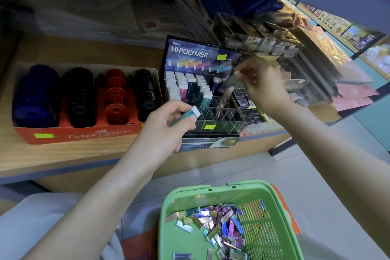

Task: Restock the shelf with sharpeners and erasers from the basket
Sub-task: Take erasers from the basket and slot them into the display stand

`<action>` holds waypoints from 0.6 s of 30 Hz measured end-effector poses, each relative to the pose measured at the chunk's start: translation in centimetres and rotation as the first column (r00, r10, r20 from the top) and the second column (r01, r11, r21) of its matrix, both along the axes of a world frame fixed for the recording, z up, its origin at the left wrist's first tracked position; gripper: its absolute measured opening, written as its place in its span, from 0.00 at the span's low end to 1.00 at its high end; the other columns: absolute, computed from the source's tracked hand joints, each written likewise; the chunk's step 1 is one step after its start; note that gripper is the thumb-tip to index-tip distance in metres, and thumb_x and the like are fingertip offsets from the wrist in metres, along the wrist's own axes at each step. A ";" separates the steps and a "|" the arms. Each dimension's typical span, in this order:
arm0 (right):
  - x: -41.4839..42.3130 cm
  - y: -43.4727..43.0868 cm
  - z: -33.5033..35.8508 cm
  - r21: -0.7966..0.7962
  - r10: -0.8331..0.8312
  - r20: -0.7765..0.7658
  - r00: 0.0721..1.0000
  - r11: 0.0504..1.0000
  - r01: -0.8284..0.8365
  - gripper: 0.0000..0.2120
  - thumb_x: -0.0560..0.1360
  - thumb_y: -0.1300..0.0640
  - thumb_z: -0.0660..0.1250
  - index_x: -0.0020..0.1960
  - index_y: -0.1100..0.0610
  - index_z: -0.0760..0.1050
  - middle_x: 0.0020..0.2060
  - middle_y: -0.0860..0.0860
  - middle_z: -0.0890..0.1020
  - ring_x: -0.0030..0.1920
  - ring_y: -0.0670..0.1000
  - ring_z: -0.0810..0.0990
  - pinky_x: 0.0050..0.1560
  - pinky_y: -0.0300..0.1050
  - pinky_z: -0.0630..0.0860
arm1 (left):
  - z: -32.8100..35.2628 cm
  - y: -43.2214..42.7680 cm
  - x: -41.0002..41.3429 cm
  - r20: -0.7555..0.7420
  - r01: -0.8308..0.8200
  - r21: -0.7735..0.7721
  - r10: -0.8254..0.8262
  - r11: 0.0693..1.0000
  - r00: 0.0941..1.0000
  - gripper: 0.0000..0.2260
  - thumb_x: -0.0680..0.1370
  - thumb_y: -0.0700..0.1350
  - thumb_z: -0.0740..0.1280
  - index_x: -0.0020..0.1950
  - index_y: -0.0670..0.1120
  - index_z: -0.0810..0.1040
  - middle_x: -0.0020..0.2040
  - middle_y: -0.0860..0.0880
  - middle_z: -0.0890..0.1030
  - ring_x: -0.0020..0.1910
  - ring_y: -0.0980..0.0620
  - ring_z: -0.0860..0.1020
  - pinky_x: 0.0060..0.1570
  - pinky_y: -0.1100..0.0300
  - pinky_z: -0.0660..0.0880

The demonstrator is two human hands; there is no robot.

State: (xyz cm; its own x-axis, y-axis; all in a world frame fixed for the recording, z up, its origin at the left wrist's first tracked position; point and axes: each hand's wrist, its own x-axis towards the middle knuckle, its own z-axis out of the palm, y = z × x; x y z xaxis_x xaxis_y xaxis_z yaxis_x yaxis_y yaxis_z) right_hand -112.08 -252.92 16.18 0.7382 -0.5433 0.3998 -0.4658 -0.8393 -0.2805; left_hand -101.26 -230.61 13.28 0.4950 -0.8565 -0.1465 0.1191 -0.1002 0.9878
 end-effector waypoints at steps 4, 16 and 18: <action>1.5 0.5 -0.3 0.035 0.020 0.080 0.997 0.999 -0.023 0.03 0.76 0.64 0.67 0.49 0.60 0.78 0.43 0.49 0.78 0.41 0.46 0.76 0.44 0.33 0.73 | -0.2 -0.2 0.0 0.023 -0.015 0.002 0.015 1.000 1.000 0.04 0.79 0.41 0.64 0.49 0.49 0.78 0.45 0.46 0.80 0.22 0.57 0.65 0.20 0.72 0.60; 4.7 0.1 -2.2 0.027 0.054 -0.181 0.982 0.998 -0.050 0.08 0.74 0.64 0.69 0.52 0.58 0.81 0.49 0.53 0.82 0.48 0.54 0.81 0.53 0.51 0.77 | -0.3 -0.4 0.1 0.030 -0.010 0.015 0.010 1.000 1.000 0.04 0.79 0.42 0.64 0.51 0.48 0.78 0.42 0.50 0.81 0.22 0.56 0.65 0.20 0.72 0.61; 4.9 0.1 -2.2 -0.006 0.003 -0.168 0.986 1.000 -0.004 0.08 0.74 0.62 0.69 0.53 0.56 0.80 0.47 0.50 0.84 0.48 0.52 0.81 0.50 0.49 0.77 | -0.2 -0.4 0.2 0.009 -0.027 0.024 0.026 0.999 1.000 0.03 0.79 0.41 0.64 0.51 0.46 0.76 0.41 0.51 0.82 0.20 0.56 0.64 0.19 0.72 0.60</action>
